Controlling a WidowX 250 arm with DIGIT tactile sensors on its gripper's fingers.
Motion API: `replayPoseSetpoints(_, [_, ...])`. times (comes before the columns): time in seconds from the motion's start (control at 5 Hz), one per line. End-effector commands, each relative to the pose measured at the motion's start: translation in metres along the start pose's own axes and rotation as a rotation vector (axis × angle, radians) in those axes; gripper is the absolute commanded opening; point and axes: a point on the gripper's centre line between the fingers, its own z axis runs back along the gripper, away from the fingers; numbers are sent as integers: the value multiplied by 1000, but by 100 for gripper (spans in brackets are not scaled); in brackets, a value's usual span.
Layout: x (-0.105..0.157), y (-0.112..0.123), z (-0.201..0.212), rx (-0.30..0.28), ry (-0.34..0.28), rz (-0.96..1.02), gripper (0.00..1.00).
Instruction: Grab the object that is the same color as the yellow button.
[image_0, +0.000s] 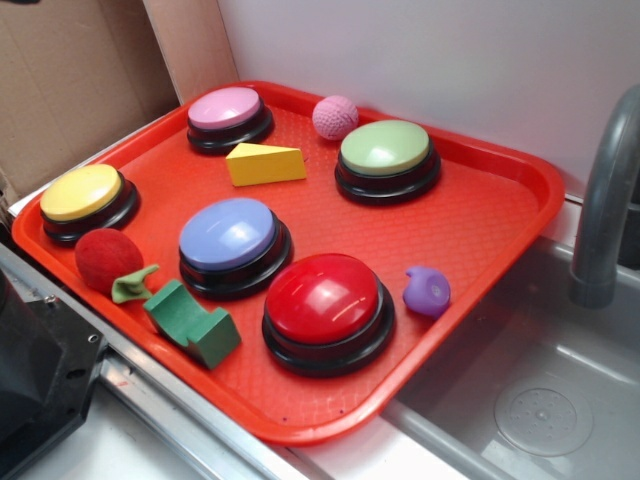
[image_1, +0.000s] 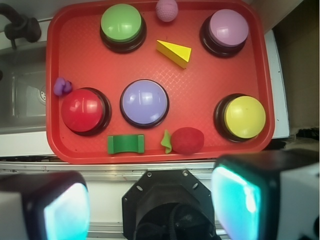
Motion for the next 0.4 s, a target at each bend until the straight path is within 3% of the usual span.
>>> replayPoseSetpoints(0.0, [0,0,0,0,0,0,100])
replayPoseSetpoints(0.2, [20,14,-13,-18,-47,-118,100])
